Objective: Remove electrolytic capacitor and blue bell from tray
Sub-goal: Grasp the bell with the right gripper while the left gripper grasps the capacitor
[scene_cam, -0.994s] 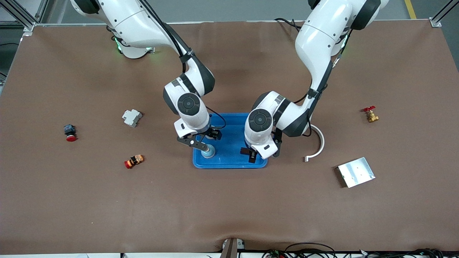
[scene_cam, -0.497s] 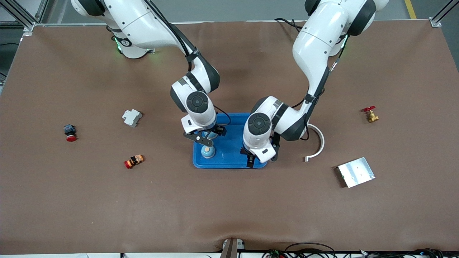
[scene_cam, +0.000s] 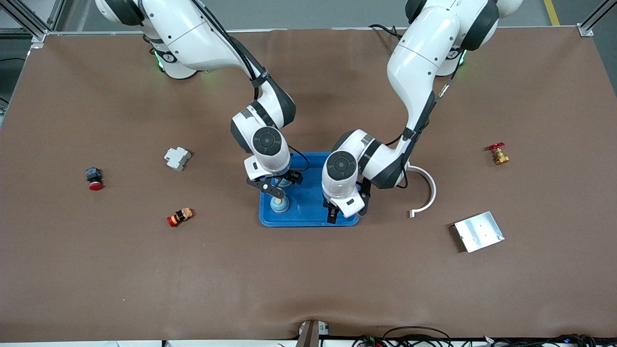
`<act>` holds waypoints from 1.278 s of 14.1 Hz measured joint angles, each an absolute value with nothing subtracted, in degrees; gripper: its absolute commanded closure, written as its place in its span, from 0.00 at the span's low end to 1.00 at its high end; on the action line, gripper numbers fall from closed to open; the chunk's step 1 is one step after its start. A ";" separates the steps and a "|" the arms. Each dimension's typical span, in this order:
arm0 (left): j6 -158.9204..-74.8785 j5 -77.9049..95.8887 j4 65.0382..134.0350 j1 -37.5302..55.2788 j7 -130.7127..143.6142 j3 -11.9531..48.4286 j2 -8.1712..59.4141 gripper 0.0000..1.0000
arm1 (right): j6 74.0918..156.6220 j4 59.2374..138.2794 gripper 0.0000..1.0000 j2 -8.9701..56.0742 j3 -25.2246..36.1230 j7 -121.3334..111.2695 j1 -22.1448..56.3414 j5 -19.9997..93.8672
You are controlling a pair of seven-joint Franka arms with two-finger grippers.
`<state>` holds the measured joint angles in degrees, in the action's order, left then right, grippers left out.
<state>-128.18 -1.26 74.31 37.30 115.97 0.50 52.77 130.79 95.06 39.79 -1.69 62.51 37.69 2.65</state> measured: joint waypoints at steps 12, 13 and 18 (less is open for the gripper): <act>-128.51 -3.89 74.26 38.29 115.97 0.24 53.07 1.00 | 132.13 95.05 0.13 40.96 -1.71 63.69 37.69 2.65; -128.51 -4.27 74.26 38.30 115.86 0.24 53.08 1.00 | 132.15 95.02 0.22 40.96 -1.72 63.71 37.69 2.65; -128.50 -4.60 74.19 38.35 114.30 0.24 53.08 1.00 | 132.12 94.67 0.74 40.80 -1.76 63.84 37.68 2.66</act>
<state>-128.50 -4.60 74.19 38.35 114.30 0.24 53.08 132.12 94.67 40.80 -1.76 63.84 37.68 2.66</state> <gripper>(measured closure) 0.700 0.344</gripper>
